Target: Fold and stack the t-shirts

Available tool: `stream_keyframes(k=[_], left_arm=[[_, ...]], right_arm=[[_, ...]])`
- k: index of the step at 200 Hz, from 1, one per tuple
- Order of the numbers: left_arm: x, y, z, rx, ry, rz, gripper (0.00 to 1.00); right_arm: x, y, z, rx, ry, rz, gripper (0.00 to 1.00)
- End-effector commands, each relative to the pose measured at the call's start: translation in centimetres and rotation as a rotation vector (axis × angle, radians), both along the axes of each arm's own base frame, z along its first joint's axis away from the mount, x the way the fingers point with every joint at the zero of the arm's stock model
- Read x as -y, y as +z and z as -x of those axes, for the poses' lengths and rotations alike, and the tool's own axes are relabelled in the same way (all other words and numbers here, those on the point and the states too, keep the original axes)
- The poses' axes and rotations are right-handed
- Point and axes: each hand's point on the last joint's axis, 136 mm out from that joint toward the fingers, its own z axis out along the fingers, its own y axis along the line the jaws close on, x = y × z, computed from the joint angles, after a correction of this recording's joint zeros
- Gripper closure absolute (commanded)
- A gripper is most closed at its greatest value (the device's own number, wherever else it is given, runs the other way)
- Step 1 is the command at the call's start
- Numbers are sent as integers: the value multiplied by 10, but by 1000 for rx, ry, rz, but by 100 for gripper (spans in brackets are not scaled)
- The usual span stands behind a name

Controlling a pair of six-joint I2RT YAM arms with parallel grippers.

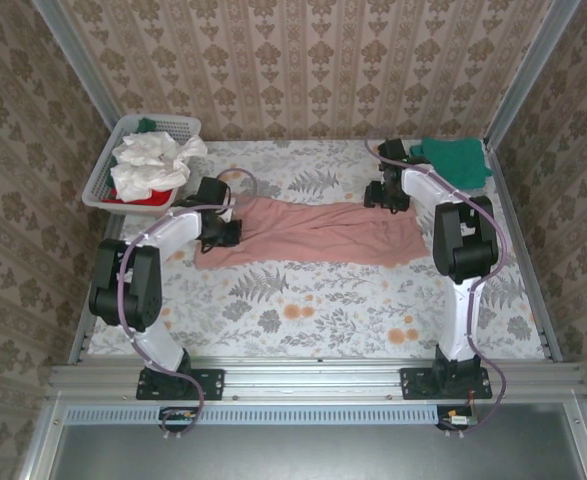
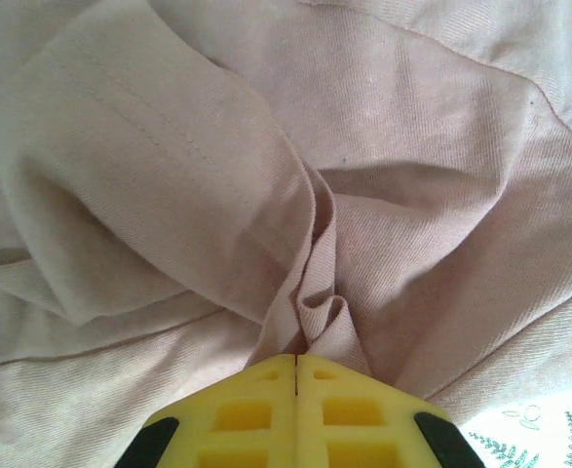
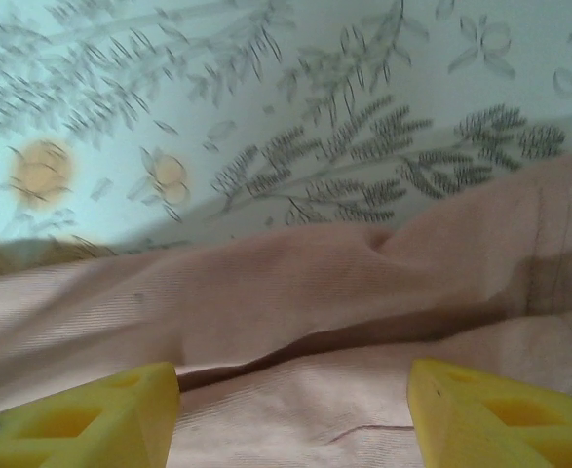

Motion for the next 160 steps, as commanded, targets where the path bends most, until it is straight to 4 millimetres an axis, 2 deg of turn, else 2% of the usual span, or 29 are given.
stream_keyframes(k=[1, 28, 48, 91, 105, 123, 151, 160], left_arm=[[-1, -3, 6, -14, 2, 10, 100], [0, -9, 4, -25, -6, 14, 100], [-1, -12, 2, -31, -2, 11, 100], [-10, -21, 5, -63, 14, 7, 100], [-10, -22, 6, -67, 15, 2, 100], [-11, -20, 7, -60, 20, -9, 100], [-9, -17, 11, -55, 14, -20, 80], [-9, -15, 13, -58, 10, -21, 78]], right_arm=[[8, -3, 12, -54, -24, 29, 37], [10, 0, 26, -54, -9, 35, 43], [11, 1, 37, -55, -6, 33, 44], [21, -19, 58, -119, -18, 59, 44], [22, -18, 62, -110, -27, 54, 45], [17, -6, 61, -66, -22, 25, 44], [15, 11, 61, -45, -11, 23, 43], [13, 17, 62, -37, -6, 17, 42]])
